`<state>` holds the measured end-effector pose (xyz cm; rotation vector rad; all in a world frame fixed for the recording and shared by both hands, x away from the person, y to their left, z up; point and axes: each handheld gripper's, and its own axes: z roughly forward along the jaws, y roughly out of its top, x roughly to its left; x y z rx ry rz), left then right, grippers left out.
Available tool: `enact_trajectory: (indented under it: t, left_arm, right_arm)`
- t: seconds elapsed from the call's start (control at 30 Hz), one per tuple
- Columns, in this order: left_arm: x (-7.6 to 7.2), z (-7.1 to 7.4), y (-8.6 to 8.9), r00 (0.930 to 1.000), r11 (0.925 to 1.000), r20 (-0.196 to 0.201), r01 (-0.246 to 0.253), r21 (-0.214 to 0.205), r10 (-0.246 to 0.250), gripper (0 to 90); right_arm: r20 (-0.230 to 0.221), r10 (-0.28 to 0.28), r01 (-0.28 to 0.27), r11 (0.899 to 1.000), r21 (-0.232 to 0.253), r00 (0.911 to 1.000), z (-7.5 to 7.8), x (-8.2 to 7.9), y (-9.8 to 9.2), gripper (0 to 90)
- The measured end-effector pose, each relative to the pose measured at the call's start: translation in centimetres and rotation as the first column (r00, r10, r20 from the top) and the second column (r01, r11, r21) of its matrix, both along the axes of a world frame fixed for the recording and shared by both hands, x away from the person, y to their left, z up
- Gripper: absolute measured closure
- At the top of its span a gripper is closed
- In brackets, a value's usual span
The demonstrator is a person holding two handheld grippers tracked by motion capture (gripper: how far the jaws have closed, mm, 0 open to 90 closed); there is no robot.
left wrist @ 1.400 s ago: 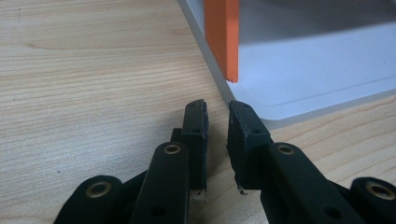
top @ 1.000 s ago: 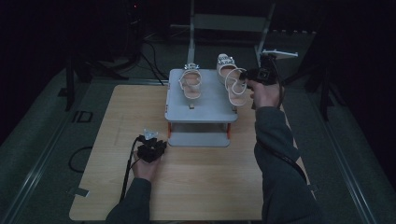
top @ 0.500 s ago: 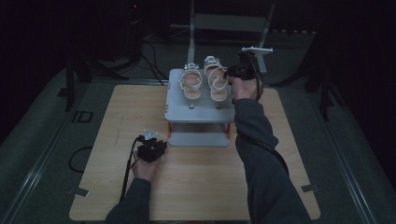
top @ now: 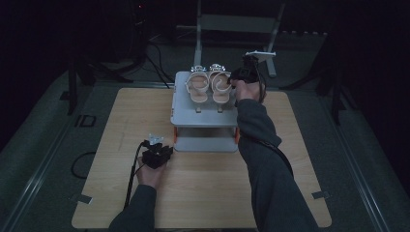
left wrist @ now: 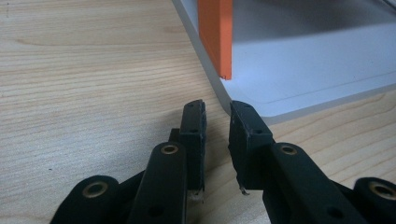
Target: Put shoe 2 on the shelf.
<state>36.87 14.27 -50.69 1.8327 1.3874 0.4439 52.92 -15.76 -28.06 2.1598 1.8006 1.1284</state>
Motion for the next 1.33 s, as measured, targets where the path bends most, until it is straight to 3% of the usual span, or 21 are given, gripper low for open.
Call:
enact_trajectory:
  t: [0.4, 0.57, 0.63, 0.73, 0.77, 0.87, 0.9, 1.0, 1.03, 1.07, 1.13, 1.33]
  left_arm:
    - [0.0, 0.0, 0.0, 1.0, 1.0, -0.001, 0.0, -0.001, 0.0, 75.9]
    - [0.0, 0.0, 0.0, 1.0, 1.0, 0.0, 0.001, -0.003, -0.001, 75.5]
    - [0.0, 0.0, 0.0, 1.0, 1.0, 0.0, 0.002, -0.003, -0.002, 75.1]
    - [0.0, 0.0, 0.0, 1.0, 1.0, 0.0, 0.003, -0.002, -0.003, 74.7]
    - [0.0, 0.0, 0.0, 1.0, 1.0, 0.0, 0.004, -0.002, -0.004, 74.6]
    - [0.0, 0.0, 0.0, 1.0, 1.0, 0.0, 0.004, -0.002, -0.004, 74.5]
    - [0.0, 0.0, 0.0, 1.0, 1.0, 0.0, 0.004, -0.002, -0.004, 74.2]
    - [0.0, 0.0, 0.0, 1.0, 1.0, 0.001, 0.004, -0.001, -0.004, 73.8]
    - [0.0, 0.0, 0.0, 1.0, 1.0, 0.001, 0.004, -0.001, -0.004, 73.7]
    - [0.0, 0.0, 0.0, 1.0, 1.0, 0.001, 0.004, -0.001, -0.004, 73.6]
    - [0.0, 0.0, 0.0, 1.0, 1.0, 0.001, 0.004, -0.001, -0.004, 73.6]
    - [0.0, 0.0, 0.0, 1.0, 1.0, 0.002, 0.003, -0.001, -0.003, 73.1]
  right_arm:
    - [-0.027, 0.015, -0.015, 1.0, 0.005, 0.9995, -0.6, 0.6, -0.2, 81.1]
    - [0.019, 0.065, -0.066, 0.998, 0.014, 0.9977, -0.8, 0.7, -0.4, 58.5]
    - [0.063, 0.095, -0.093, 0.995, -0.033, 0.9935, -0.5, 0.5, -0.1, 52.2]
    - [0.096, 0.114, -0.109, 0.993, -0.052, 0.9888, 0.0, 0.3, 0.1, 47.1]
    - [0.133, 0.146, -0.134, 0.987, -0.09, 0.9803, 0.5, 0.1, 0.3, 43.8]
    - [0.168, 0.158, -0.142, 0.984, -0.106, 0.973, 1.1, -0.3, 0.4, 41.2]
    - [0.207, 0.182, -0.16, 0.98, -0.118, 0.9614, 1.7, -0.6, 0.4, 38.8]
    - [0.251, 0.216, -0.193, 0.974, -0.116, 0.9434, 2.5, -1.1, 0.2, 37.3]
    - [0.251, 0.216, -0.193, 0.974, -0.116, 0.9434, 2.5, -1.1, 0.2, 37.3]
    - [0.286, 0.225, -0.199, 0.973, -0.118, 0.9314, 2.9, -1.6, -0.1, 37.3]
    - [0.316, 0.229, -0.205, 0.973, -0.107, 0.9208, 3.2, -2.0, -0.6, 37.4]
    - [0.364, 0.229, -0.197, 0.973, -0.124, 0.9029, 2.9, -3.7, -2.4, 37.5]
